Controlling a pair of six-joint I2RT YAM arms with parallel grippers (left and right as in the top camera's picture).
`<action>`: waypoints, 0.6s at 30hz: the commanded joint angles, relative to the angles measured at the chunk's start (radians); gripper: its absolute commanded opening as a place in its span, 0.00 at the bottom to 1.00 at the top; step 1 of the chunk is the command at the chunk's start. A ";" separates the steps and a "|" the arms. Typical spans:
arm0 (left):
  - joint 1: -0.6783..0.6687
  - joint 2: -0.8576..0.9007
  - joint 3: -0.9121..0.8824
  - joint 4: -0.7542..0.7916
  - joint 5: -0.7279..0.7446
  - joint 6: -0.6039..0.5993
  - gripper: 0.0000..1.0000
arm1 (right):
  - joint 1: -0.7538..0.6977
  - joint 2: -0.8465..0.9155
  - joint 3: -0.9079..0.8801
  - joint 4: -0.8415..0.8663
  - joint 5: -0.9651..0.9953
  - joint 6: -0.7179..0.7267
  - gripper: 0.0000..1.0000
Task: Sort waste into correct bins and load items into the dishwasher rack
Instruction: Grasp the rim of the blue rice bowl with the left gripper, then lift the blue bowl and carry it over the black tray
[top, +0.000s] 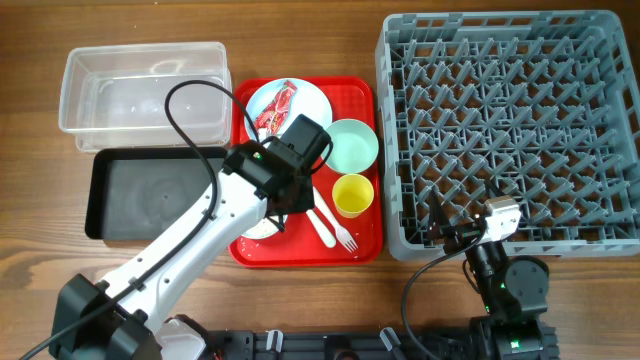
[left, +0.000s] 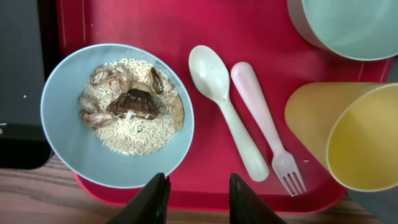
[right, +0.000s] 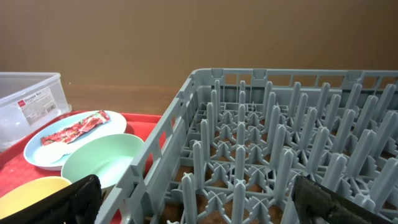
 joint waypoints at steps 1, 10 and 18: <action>0.003 0.000 -0.041 0.037 0.004 -0.010 0.31 | -0.002 -0.001 -0.001 0.003 -0.010 -0.006 1.00; 0.003 0.000 -0.160 0.175 0.004 -0.017 0.22 | -0.002 -0.001 -0.001 0.003 -0.010 -0.006 1.00; 0.003 0.001 -0.284 0.334 -0.004 -0.017 0.20 | -0.002 -0.001 -0.001 0.003 -0.010 -0.006 1.00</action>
